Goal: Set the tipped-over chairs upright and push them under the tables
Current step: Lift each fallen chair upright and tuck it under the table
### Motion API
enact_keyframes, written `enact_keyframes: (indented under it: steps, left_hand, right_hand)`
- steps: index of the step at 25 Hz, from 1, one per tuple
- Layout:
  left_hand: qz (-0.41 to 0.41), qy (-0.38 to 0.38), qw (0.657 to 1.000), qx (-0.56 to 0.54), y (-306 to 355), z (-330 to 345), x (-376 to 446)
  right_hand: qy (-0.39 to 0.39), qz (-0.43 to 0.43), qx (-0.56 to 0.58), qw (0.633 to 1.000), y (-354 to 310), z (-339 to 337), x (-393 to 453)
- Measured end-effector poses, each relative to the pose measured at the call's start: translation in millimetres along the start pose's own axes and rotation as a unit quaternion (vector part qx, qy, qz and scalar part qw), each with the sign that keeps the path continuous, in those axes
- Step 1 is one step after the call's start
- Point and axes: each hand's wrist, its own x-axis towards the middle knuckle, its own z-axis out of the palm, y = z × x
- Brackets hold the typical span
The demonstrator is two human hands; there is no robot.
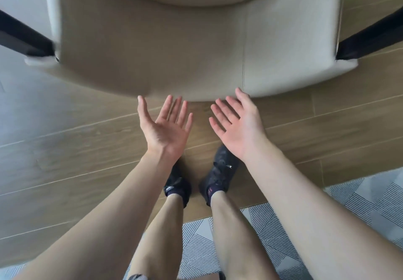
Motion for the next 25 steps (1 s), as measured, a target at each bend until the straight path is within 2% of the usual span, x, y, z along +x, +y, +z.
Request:
enact_keyframes:
  steps: [5, 10, 14, 19, 25]
  left_hand:
    - [0.007, 0.061, 0.998, -0.018, -22.0, -42.0, 108.8]
    - [0.035, 0.057, 0.998, -0.003, -16.7, -75.1, 197.8]
    - [0.099, 0.048, 0.993, 0.051, 14.6, -97.0, 239.7]
    - [0.149, 0.006, 0.985, 0.086, 25.3, -92.3, 263.5]
    - [0.14, 0.044, 0.988, 0.052, 25.3, -74.8, 227.6]
  right_hand:
    - [0.038, 0.001, 0.017, 0.999, 27.1, -17.9, 111.7]
    - [0.047, -0.039, -0.001, 0.998, 39.8, -25.0, 195.8]
    - [0.061, -0.096, 0.034, 0.993, 20.8, -38.3, 241.8]
    - [0.0, -0.139, 0.091, 0.986, 16.6, -45.6, 280.8]
    - [-0.007, -0.116, 0.108, 0.987, 4.3, -54.7, 253.0]
